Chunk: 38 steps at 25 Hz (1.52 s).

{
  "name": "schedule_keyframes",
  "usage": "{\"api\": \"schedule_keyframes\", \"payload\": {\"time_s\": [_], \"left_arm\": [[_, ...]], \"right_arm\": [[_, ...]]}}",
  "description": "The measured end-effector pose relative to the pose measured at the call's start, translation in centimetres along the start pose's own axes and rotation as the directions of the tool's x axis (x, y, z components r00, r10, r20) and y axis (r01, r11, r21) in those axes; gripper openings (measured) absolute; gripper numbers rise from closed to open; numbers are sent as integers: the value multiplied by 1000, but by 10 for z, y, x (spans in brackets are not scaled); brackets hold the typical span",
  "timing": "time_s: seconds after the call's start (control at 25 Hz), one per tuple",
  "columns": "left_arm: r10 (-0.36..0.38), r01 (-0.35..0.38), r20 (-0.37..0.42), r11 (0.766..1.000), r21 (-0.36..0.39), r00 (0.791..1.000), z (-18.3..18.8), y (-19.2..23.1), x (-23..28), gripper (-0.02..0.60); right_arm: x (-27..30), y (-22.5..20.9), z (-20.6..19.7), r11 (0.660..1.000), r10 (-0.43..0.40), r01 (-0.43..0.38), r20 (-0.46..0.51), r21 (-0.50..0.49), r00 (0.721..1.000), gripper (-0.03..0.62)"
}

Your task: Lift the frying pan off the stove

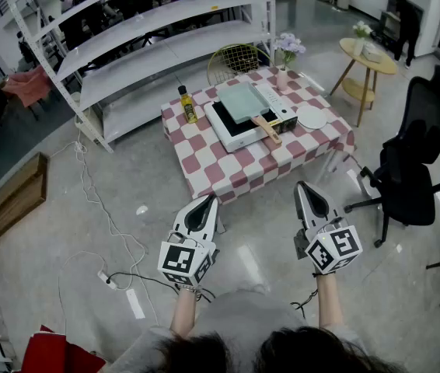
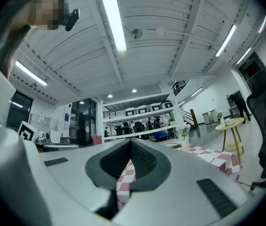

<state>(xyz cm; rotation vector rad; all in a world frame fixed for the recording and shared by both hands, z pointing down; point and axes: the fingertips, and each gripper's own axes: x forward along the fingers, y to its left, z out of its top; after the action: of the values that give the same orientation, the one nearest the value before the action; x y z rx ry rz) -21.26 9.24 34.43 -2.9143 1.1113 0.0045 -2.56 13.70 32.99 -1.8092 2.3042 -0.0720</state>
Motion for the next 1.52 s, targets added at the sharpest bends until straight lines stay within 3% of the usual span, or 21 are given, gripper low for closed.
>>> {"api": "schedule_keyframes", "payload": {"time_s": [0.8,1.2,1.52], "left_arm": [[27,-28,-32,999,-35,999,-6,-31,-2,34],[43,-46,-55,997,-55,998,-16,-9,13,34],[-14,10,-46,996,-88,999,-21,17,68,34]], "right_arm": [[-13,-14,4,998,42,-42,0,38,999,21],[13,-24,-8,997,50,-49,-14,66,999,21],[60,-52,-10,999,20,-19,-21,47,1000,21]]}}
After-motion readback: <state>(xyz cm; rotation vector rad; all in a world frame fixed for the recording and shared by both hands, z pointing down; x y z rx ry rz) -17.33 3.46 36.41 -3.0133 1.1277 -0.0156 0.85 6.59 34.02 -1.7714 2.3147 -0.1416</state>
